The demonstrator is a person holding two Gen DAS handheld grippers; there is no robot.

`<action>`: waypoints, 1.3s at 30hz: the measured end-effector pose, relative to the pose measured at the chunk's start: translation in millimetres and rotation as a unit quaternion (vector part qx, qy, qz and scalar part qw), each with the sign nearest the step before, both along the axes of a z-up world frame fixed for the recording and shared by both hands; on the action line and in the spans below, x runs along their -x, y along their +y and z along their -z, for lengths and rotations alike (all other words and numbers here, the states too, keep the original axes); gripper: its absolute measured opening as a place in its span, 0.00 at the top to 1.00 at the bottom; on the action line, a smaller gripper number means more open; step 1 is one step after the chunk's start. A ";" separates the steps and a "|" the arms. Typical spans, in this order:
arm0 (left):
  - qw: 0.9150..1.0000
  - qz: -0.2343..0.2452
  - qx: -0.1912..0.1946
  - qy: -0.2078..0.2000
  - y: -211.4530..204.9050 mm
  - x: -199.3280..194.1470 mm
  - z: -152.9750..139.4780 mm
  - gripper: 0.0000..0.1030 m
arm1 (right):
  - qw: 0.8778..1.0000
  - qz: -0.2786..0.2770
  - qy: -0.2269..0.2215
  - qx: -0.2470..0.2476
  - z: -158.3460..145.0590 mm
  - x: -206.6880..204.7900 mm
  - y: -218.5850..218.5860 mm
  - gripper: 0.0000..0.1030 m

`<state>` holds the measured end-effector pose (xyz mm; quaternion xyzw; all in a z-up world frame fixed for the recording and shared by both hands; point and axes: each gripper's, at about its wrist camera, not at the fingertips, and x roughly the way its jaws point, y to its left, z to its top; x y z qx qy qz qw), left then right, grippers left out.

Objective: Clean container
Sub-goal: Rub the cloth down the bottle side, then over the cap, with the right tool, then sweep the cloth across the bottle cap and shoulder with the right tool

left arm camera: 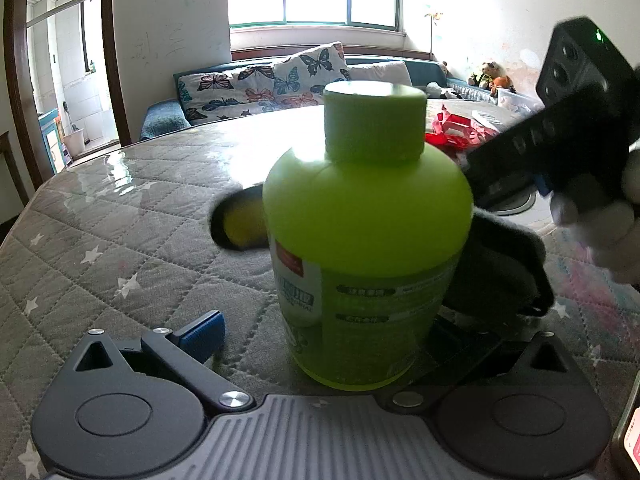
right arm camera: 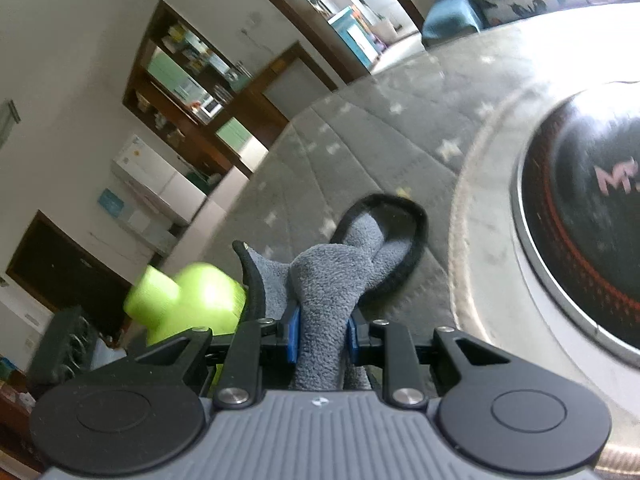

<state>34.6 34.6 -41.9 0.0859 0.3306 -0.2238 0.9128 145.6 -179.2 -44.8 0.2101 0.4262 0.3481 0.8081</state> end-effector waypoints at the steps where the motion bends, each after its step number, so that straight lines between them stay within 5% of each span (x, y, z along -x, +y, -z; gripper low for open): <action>1: 1.000 0.000 0.000 0.000 0.0 0.0 0.0 0.00 | 1.000 -0.002 0.002 0.005 2.4 1.3 -0.8 0.78; 9: 1.000 0.000 0.000 0.000 -0.2 0.3 -0.1 0.00 | 1.000 -0.015 -0.009 0.014 -1.8 19.6 -9.4 0.78; 20: 1.000 0.000 0.000 0.000 0.0 0.5 0.0 0.00 | 0.997 -0.009 -0.060 -0.047 -44.4 28.9 -17.0 0.78; 31: 1.000 0.000 0.000 0.000 0.6 0.2 0.0 0.00 | 1.000 -0.003 -0.010 -0.008 -2.6 24.7 -11.6 0.78; 39: 1.000 0.000 0.000 0.000 0.5 0.3 -0.1 0.00 | 1.000 -0.016 -0.019 -0.011 -9.9 41.5 -16.4 0.77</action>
